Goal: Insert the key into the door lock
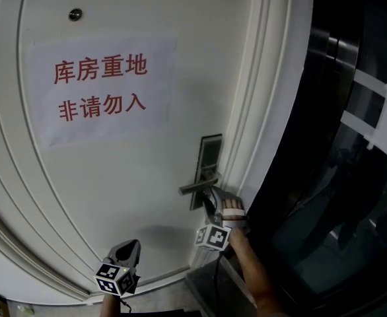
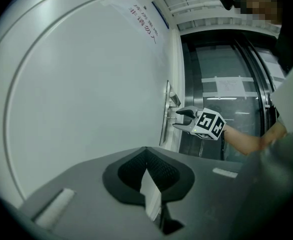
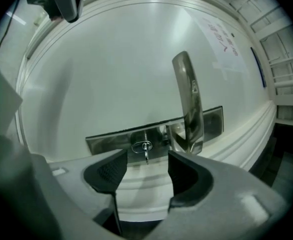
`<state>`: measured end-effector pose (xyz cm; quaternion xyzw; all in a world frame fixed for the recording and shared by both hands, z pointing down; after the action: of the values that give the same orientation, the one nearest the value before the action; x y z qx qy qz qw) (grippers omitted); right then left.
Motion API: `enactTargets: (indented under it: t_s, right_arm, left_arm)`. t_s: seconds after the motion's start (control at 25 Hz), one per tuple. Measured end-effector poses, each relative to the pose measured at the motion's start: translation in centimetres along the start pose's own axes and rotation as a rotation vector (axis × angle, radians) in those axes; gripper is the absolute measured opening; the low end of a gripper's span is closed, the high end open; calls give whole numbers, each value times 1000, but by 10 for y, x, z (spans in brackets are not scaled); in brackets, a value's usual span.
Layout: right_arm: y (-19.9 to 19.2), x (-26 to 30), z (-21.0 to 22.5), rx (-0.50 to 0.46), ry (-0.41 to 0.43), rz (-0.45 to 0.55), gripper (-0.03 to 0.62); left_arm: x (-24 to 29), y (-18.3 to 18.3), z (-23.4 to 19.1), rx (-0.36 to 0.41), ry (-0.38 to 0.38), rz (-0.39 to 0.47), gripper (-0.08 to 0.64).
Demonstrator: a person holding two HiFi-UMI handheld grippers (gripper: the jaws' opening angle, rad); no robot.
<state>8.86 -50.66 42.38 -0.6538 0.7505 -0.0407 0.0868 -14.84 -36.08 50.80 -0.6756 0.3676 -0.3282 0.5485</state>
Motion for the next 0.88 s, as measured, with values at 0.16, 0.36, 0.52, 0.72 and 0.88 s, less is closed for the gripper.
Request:
enactTargets:
  t_s: [0.16, 0.36, 0.52, 0.72, 0.88]
  right_arm:
    - [-3, -5, -4, 26, 20, 12, 249]
    - [-7, -20, -1, 114, 41, -6, 173]
    - [-5, -39, 8, 181, 11, 14, 74]
    - [-6, -66, 20, 299, -33, 68, 2]
    - [-18, -84, 21, 461, -62, 91, 2]
  left_arm:
    - [-3, -2, 5, -1, -3, -2, 2]
    - [-3, -5, 11, -1, -15, -8, 2]
    - [-2, -6, 14, -4, -27, -9, 2]
    - [3, -8, 21, -1, -53, -13, 2]
    - [11, -8, 26, 3, -75, -9, 2]
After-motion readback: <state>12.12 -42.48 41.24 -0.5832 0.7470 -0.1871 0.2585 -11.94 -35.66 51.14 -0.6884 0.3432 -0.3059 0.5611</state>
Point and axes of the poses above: the fingertips, and each gripper's own axes: x forward along the fingers, z to its right, y out of its top, the point moved 5 cm from there along -x, backward along the fingers, and after that the axes turned 5 degrees about -y, right-handed, at the moved point
